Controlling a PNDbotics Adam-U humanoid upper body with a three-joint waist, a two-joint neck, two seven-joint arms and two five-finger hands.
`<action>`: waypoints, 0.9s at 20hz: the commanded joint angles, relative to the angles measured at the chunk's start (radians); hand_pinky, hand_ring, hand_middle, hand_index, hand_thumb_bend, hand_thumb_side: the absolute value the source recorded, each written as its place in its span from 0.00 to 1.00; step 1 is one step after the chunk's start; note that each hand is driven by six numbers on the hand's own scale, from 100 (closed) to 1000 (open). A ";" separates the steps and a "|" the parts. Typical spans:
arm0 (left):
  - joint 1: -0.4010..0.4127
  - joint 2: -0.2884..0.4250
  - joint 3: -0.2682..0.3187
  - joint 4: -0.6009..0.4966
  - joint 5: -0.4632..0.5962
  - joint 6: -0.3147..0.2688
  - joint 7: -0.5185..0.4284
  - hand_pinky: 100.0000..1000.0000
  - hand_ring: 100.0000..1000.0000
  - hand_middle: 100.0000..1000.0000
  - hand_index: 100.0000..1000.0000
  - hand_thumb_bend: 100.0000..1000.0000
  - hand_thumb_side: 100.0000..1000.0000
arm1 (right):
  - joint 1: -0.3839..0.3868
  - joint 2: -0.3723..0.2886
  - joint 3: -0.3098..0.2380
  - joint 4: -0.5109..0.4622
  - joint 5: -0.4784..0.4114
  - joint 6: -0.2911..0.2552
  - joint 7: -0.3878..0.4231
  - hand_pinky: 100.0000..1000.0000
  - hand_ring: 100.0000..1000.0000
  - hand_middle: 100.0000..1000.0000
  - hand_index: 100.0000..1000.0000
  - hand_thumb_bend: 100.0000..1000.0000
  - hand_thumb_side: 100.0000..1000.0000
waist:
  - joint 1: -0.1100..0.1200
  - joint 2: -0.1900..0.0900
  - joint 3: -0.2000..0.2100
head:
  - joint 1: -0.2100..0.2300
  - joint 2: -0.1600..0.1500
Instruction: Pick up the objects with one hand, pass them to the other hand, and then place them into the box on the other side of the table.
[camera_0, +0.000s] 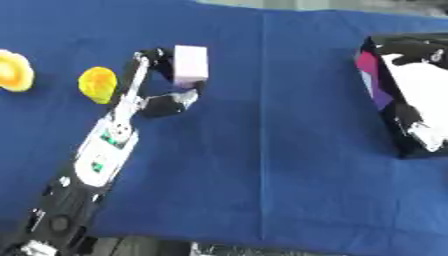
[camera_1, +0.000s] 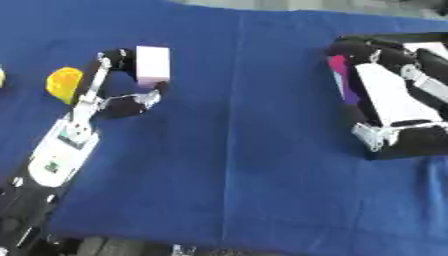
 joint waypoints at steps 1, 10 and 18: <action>-0.026 -0.009 -0.012 0.000 -0.014 -0.009 -0.003 0.73 0.42 0.33 0.42 0.00 0.20 | -0.036 -0.023 0.006 -0.010 -0.013 0.019 0.012 0.85 1.00 0.89 0.98 0.00 0.11 | -0.015 -0.044 0.008 | -0.016 0.007; -0.065 -0.056 -0.038 0.037 -0.060 -0.048 -0.017 0.73 0.42 0.33 0.42 0.00 0.18 | -0.102 0.015 0.028 -0.010 -0.011 0.105 0.066 0.85 1.00 0.90 0.99 0.00 0.11 | -0.025 -0.043 0.059 | -0.071 0.004; -0.089 -0.099 -0.065 0.049 -0.077 -0.069 -0.032 0.72 0.42 0.33 0.42 0.00 0.18 | -0.132 0.017 0.032 -0.010 0.012 0.170 0.067 0.84 1.00 0.90 0.99 0.00 0.11 | -0.019 -0.047 0.092 | -0.142 0.007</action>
